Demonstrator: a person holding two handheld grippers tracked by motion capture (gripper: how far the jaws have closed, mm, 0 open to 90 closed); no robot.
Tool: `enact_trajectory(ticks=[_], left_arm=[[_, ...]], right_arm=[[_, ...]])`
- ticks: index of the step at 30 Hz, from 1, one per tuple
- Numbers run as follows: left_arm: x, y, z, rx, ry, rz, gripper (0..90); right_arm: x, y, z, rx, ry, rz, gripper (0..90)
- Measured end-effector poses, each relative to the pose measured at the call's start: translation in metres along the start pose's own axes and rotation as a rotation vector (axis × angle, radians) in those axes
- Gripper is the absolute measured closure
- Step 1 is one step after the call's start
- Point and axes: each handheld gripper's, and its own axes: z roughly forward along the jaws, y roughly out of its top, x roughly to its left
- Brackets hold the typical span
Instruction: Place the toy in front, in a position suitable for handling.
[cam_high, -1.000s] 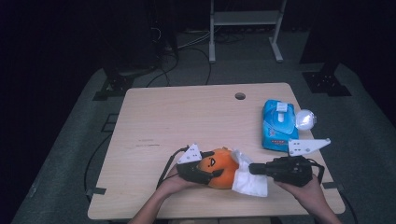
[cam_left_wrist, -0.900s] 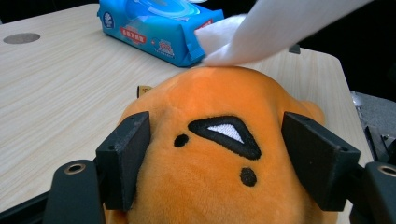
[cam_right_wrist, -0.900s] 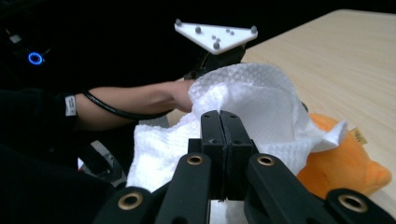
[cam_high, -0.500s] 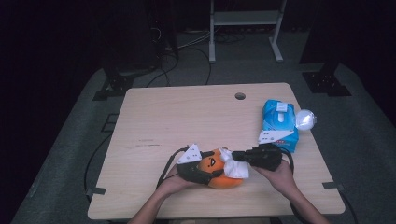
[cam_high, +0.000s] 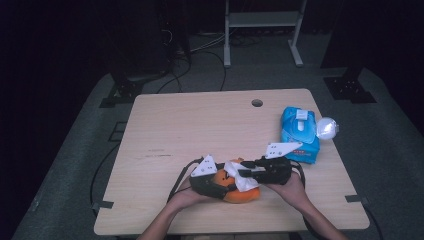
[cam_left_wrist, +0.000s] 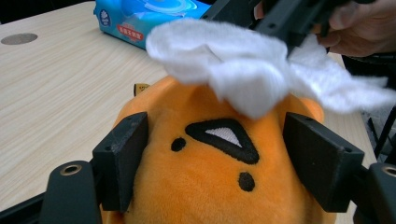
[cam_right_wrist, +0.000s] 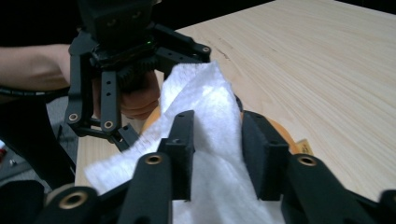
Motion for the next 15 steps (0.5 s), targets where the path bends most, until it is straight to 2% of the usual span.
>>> enact_trajectory(ticks=[2,6,7,8,9,12,15], left_arm=[[0.000,0.000,0.000,0.001,0.000,0.002,24.2],[0.000,0.000,0.000,0.007,-0.001,0.002,23.0],[0.000,0.000,0.000,0.011,0.000,0.003,22.7],[0.000,0.000,0.000,0.018,-0.003,0.007,22.0],[0.000,0.001,-0.001,0.024,-0.005,0.009,22.0],[0.000,0.001,-0.001,0.029,-0.015,0.010,21.1],[0.000,0.002,-0.002,0.039,-0.024,0.014,20.7]], right_arm=[[0.003,0.001,0.002,0.007,-0.002,-0.020,60.2],[0.005,0.003,0.009,0.025,-0.013,-0.039,60.8],[0.004,0.003,0.010,0.027,-0.016,-0.038,62.2],[0.007,0.002,0.012,0.035,-0.033,-0.056,69.2],[0.007,0.002,0.012,0.035,-0.033,-0.056,69.2],[0.010,0.001,0.012,0.046,-0.049,-0.082,78.5],[0.008,0.000,0.009,0.050,-0.039,-0.075,81.6]])
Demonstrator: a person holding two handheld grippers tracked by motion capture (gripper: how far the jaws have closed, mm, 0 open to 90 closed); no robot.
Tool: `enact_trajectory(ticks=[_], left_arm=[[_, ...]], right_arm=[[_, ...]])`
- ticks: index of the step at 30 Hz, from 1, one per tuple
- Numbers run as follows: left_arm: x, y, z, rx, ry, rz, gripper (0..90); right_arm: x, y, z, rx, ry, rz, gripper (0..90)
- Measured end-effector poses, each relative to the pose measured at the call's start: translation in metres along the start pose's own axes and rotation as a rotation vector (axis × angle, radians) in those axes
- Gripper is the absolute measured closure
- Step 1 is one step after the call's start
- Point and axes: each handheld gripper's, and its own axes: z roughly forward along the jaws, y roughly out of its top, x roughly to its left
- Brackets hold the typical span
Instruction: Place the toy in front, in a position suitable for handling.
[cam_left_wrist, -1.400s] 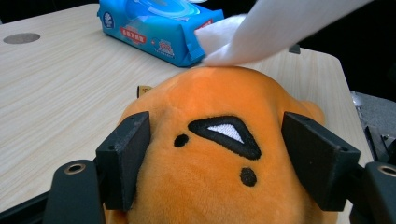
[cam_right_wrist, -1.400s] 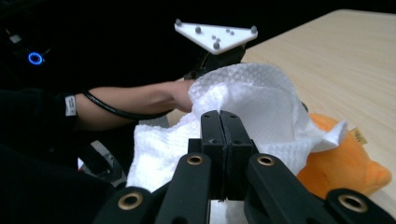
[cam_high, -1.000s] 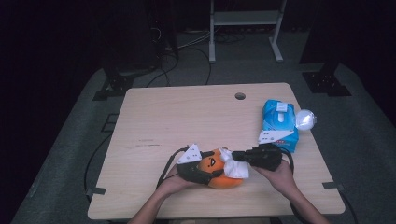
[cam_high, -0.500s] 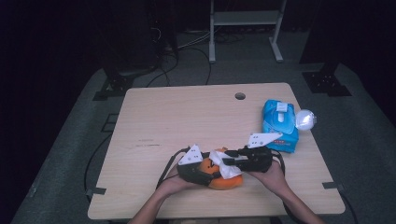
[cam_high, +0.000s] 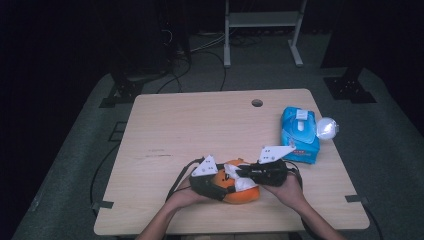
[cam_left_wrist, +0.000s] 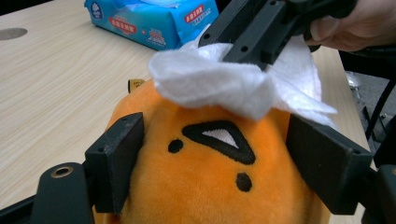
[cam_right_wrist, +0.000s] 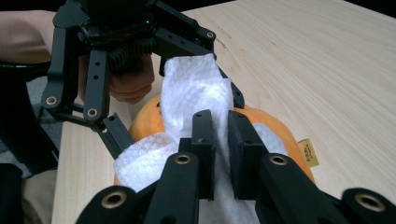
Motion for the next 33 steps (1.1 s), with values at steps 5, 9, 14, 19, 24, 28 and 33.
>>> enact_trajectory(ticks=[5,9,14,19,24,28,33], left_arm=[[0.000,0.001,-0.002,0.008,-0.022,0.016,20.5],[0.003,0.002,-0.008,0.011,-0.063,0.008,18.1],[0.006,0.004,-0.017,0.034,-0.100,0.024,18.5],[0.005,0.004,-0.019,0.060,-0.076,0.046,26.9],[0.005,0.002,-0.018,0.063,-0.065,0.041,29.9],[0.005,0.002,-0.018,0.059,-0.063,0.030,28.8],[0.007,0.001,-0.017,0.051,-0.065,0.021,28.1]], right_arm=[[-0.004,-0.006,-0.008,-0.007,0.015,0.027,83.0],[-0.008,-0.013,-0.018,-0.006,-0.002,0.042,83.2],[-0.012,-0.019,-0.029,0.011,-0.033,0.049,83.3],[-0.013,-0.022,-0.031,0.010,-0.037,0.058,83.3],[-0.001,-0.012,-0.025,0.022,-0.067,0.002,82.5],[0.001,-0.008,-0.022,0.020,-0.066,-0.006,77.0],[0.003,-0.008,-0.028,-0.011,-0.048,0.005,68.4]])
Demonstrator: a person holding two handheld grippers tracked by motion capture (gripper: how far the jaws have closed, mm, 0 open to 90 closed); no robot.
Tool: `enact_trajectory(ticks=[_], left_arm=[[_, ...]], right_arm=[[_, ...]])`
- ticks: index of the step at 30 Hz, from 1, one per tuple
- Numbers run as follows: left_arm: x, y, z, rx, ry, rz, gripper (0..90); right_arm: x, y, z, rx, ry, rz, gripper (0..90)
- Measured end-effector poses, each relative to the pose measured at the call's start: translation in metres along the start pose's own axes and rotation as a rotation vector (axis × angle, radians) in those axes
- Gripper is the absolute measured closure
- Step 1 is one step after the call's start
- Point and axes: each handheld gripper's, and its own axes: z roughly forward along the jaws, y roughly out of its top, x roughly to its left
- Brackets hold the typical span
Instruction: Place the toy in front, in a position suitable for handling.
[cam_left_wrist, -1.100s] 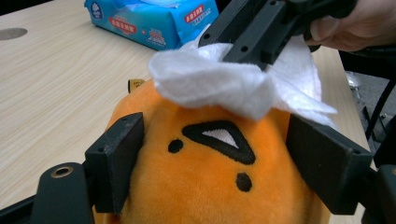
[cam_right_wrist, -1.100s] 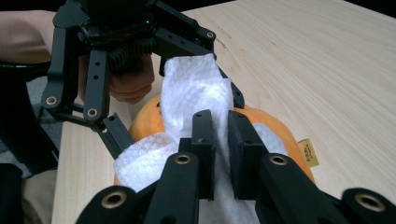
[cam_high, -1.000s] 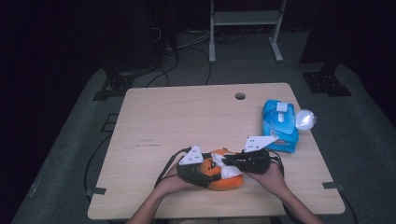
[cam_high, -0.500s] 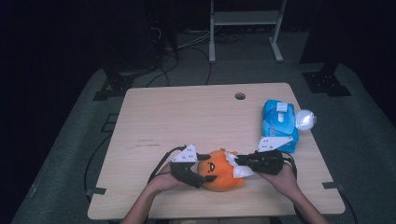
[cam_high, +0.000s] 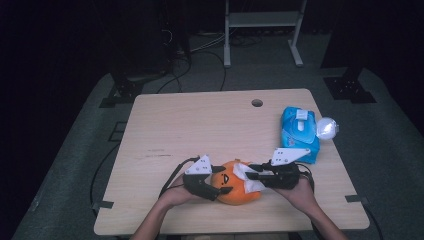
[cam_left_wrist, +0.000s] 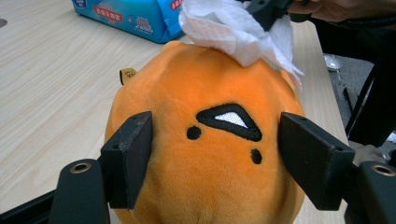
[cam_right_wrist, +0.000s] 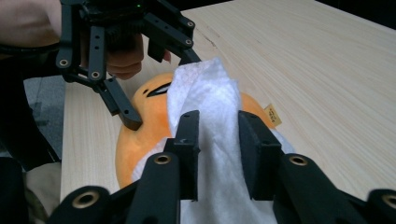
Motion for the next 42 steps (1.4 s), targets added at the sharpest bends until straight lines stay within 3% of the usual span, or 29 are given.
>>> enact_trajectory(ticks=[6,10,14,16,20,26,31,34,39,42], left_arm=[[-0.002,0.001,0.001,0.001,0.001,0.007,27.8],[-0.004,0.002,0.003,0.012,-0.004,0.020,27.0],[-0.003,0.001,0.003,0.017,-0.007,0.012,25.1],[-0.003,0.001,0.003,0.019,-0.006,0.016,25.1],[-0.003,0.002,0.002,0.022,0.006,0.023,25.3],[0.002,-0.001,0.001,0.007,0.005,-0.005,26.0],[0.006,-0.003,0.001,-0.004,0.010,-0.041,26.3],[0.010,-0.006,0.001,-0.013,0.020,-0.079,26.3],[0.017,-0.007,-0.001,-0.016,0.042,-0.139,26.3],[0.022,-0.008,-0.002,-0.027,0.040,-0.175,27.0]], right_arm=[[0.008,0.006,0.009,-0.013,0.035,-0.019,60.6],[0.012,0.010,0.022,-0.010,0.032,-0.038,60.7],[0.016,0.009,0.033,0.009,0.013,-0.042,70.9],[0.016,0.009,0.032,0.022,-0.002,-0.052,78.0],[0.009,0.008,0.025,0.024,0.000,-0.029,81.4],[-0.007,-0.010,0.009,0.009,0.020,0.065,81.6],[-0.008,-0.018,-0.002,0.016,0.011,0.087,81.5],[-0.001,-0.018,-0.002,0.012,0.019,0.077,81.4],[0.012,-0.005,0.006,0.008,0.029,0.007,81.3],[0.009,-0.007,0.007,0.008,0.020,0.003,81.4]])
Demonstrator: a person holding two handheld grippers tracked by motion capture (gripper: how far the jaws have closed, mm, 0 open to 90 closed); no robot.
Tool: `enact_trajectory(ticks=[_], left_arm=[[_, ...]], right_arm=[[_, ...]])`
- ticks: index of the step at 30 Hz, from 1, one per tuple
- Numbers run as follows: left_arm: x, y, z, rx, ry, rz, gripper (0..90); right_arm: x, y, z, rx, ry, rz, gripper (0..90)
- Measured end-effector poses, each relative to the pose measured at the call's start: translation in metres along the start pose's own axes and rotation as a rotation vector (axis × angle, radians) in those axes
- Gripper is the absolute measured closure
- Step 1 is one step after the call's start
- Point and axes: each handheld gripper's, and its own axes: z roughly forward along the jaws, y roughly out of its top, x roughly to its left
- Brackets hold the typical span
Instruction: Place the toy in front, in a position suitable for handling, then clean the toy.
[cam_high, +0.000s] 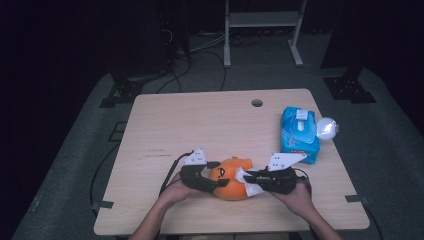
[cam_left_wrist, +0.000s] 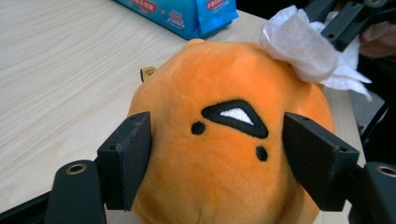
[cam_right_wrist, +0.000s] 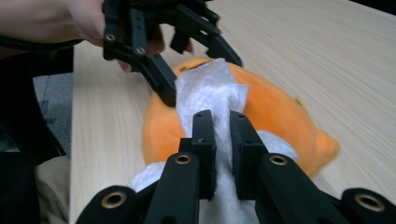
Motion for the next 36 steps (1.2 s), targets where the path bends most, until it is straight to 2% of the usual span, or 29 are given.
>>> enact_trajectory(ticks=[4,7,12,14,18,20,23,25,27,31,33,36], left_arm=[[0.002,0.000,0.001,-0.011,0.007,-0.027,27.1],[0.002,-0.001,0.001,-0.007,0.012,-0.024,27.1],[0.003,-0.002,0.002,-0.014,0.019,-0.045,27.1],[0.003,-0.002,0.002,-0.011,0.022,-0.042,27.1],[0.003,-0.001,0.003,-0.016,0.028,-0.044,27.2],[0.003,0.000,0.003,-0.011,0.031,-0.040,27.2],[0.004,0.000,0.003,-0.013,0.032,-0.043,27.2],[0.004,0.000,0.002,-0.012,0.032,-0.044,27.2],[0.003,0.000,0.003,-0.009,0.043,-0.040,27.2],[0.002,0.000,0.005,-0.020,0.056,-0.050,27.1],[0.002,0.001,0.004,-0.026,0.052,-0.048,25.7],[0.000,0.006,-0.001,-0.048,0.024,-0.026,18.3]], right_arm=[[-0.015,-0.010,-0.006,0.005,-0.036,0.044,81.4],[-0.016,-0.012,-0.010,-0.004,-0.039,0.065,81.3],[-0.001,0.000,0.000,-0.022,0.005,0.013,80.9],[0.005,0.003,0.005,-0.005,-0.012,-0.028,81.0],[-0.005,0.000,0.003,-0.005,-0.017,-0.001,81.3],[-0.012,-0.004,0.001,-0.009,-0.017,0.032,81.4],[-0.017,-0.008,-0.004,-0.009,-0.041,0.046,81.4],[-0.018,-0.010,-0.006,-0.007,-0.051,0.052,81.4],[-0.015,-0.010,-0.007,-0.017,-0.040,0.057,81.3],[-0.002,-0.004,-0.002,-0.022,0.003,0.009,81.2],[0.002,-0.002,0.003,-0.007,-0.016,-0.017,81.3],[-0.005,-0.004,0.002,-0.007,-0.014,0.017,81.5]])
